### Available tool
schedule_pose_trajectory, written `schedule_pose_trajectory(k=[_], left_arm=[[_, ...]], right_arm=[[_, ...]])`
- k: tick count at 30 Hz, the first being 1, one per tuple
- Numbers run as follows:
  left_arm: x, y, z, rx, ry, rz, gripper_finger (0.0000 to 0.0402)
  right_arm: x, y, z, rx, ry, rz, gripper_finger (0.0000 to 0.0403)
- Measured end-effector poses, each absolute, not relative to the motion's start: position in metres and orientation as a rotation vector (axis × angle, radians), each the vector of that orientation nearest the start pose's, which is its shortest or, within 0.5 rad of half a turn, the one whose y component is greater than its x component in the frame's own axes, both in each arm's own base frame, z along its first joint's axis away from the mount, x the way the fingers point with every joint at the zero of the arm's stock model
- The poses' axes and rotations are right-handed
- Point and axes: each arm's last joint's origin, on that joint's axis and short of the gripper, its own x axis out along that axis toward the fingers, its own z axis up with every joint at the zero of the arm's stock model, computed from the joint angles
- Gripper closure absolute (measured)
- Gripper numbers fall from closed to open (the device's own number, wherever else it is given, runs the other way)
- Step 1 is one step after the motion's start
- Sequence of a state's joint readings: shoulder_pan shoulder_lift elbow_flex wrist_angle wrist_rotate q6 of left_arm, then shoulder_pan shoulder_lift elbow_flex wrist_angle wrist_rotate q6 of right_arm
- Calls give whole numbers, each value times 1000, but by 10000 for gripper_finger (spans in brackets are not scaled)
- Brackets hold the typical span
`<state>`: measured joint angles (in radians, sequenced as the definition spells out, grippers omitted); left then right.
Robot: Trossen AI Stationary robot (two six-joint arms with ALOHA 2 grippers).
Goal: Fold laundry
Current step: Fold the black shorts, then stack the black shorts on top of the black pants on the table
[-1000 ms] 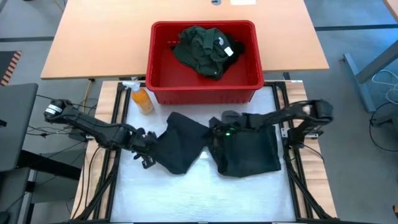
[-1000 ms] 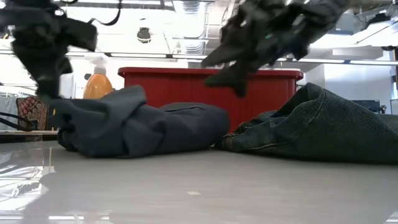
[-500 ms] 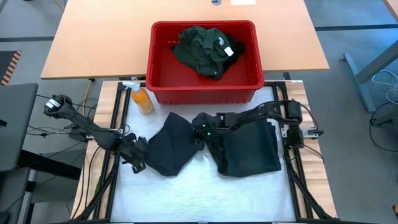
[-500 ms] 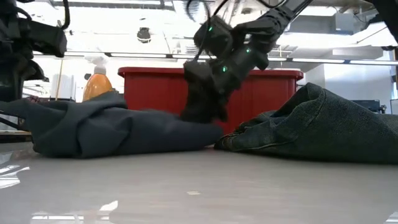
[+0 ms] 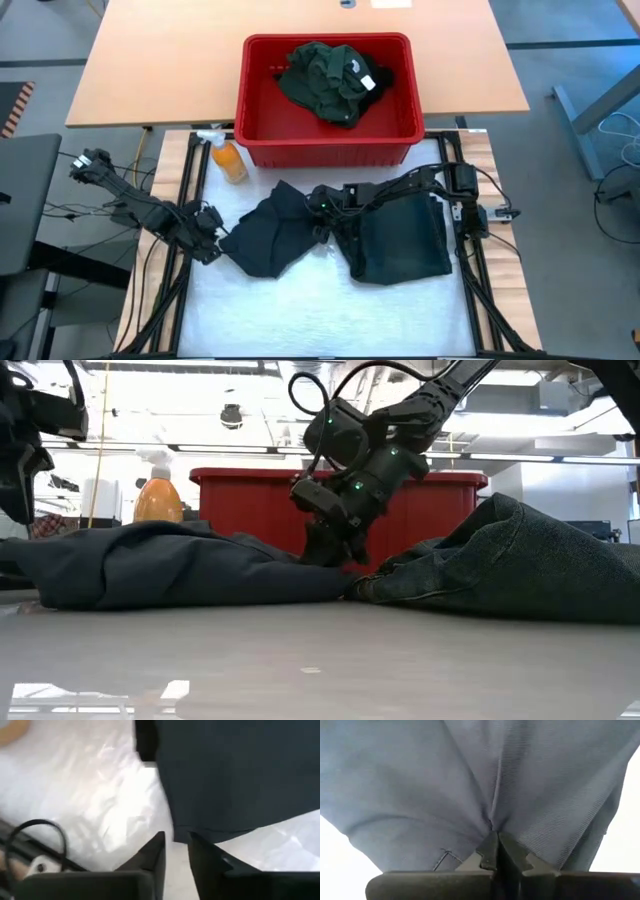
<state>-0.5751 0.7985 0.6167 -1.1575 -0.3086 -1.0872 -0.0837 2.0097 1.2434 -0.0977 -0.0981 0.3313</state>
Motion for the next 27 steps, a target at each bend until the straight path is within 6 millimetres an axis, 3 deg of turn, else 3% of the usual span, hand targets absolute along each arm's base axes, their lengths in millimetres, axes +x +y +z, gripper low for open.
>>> schedule_pose_trajectory(k=[5,9,14,19,27], left_arm=[[96,-49,224,-488,975,433,291],[116,-57,240,-520,686,336,284],[144,-59,243,-475,554,374,285],[174,-54,230,-466,593,412,279],[199,-45,198,-481,794,464,256]], right_arm=[[410,-31,160,420,817,-67,373],[406,-29,201,436,704,-29,379],[395,-37,235,484,608,-81,353],[391,-48,239,505,603,-89,285],[394,-64,222,492,642,-147,144]])
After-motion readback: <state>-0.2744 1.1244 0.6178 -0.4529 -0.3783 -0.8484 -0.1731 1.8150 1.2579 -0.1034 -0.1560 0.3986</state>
